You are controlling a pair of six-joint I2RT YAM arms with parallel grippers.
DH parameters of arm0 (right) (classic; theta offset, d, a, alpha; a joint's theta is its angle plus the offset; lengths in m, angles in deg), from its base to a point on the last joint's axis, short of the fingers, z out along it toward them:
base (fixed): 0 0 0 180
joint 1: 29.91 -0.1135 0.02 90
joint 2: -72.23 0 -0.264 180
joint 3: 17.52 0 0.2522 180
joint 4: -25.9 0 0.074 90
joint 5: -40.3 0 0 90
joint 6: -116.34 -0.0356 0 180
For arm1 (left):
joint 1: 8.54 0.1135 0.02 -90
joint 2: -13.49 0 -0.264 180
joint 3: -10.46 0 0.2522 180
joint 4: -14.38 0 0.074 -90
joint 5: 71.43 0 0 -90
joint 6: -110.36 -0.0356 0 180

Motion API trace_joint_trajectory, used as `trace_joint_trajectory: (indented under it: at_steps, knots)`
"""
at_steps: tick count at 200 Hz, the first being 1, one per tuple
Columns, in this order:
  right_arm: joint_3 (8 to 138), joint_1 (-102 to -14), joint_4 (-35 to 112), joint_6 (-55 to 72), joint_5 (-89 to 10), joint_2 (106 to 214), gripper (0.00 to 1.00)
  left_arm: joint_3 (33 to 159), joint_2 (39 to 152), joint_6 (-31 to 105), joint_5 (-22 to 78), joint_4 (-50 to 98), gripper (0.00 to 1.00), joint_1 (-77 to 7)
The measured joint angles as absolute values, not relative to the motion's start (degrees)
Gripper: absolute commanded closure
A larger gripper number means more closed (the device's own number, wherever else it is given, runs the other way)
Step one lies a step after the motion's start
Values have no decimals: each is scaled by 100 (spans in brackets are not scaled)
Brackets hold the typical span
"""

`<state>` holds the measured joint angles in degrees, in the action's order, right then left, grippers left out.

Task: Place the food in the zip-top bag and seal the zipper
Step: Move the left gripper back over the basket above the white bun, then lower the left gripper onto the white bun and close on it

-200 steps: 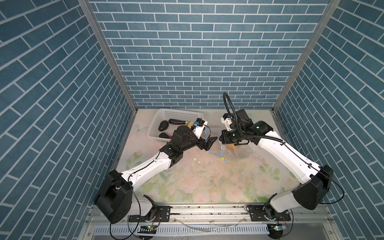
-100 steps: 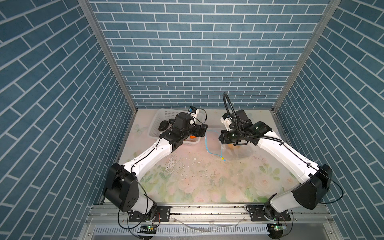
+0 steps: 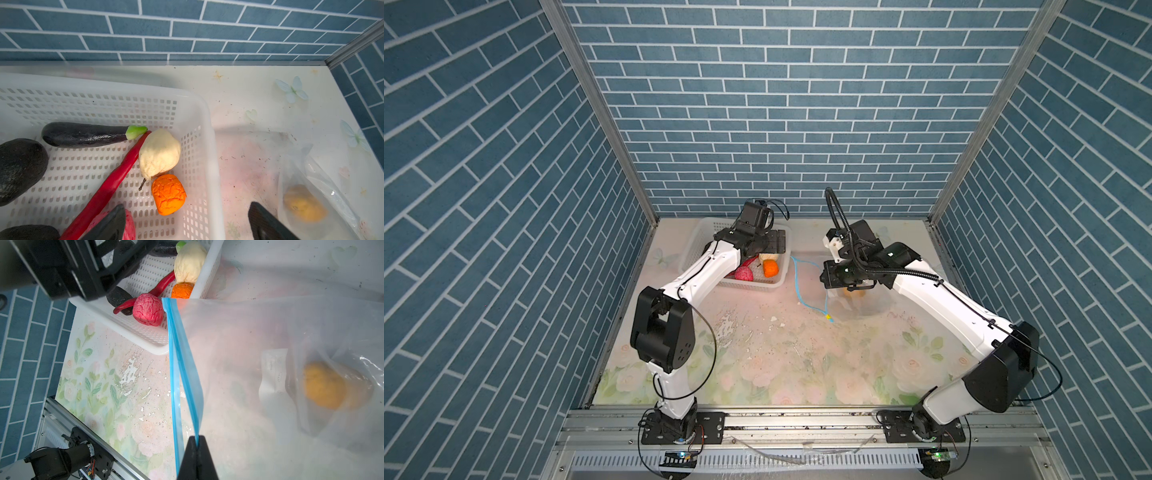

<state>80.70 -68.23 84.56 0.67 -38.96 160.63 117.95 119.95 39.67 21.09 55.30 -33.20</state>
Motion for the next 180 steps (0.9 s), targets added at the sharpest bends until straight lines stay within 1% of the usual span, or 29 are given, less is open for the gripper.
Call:
trace_joint_trajectory:
  at_steps: [56,102,180]
  knots:
    - [8070,-6817,8463,69,-3900,16273,100,13011,13009,4181,2144,6662,1,-3154]
    - [8073,-6808,8463,71,-3896,16360,100,14114,13903,4227,2026,7551,1,-3095]
    - [8073,-6782,8463,71,-3891,16562,100,15076,14703,4262,2120,8034,1,-2995]
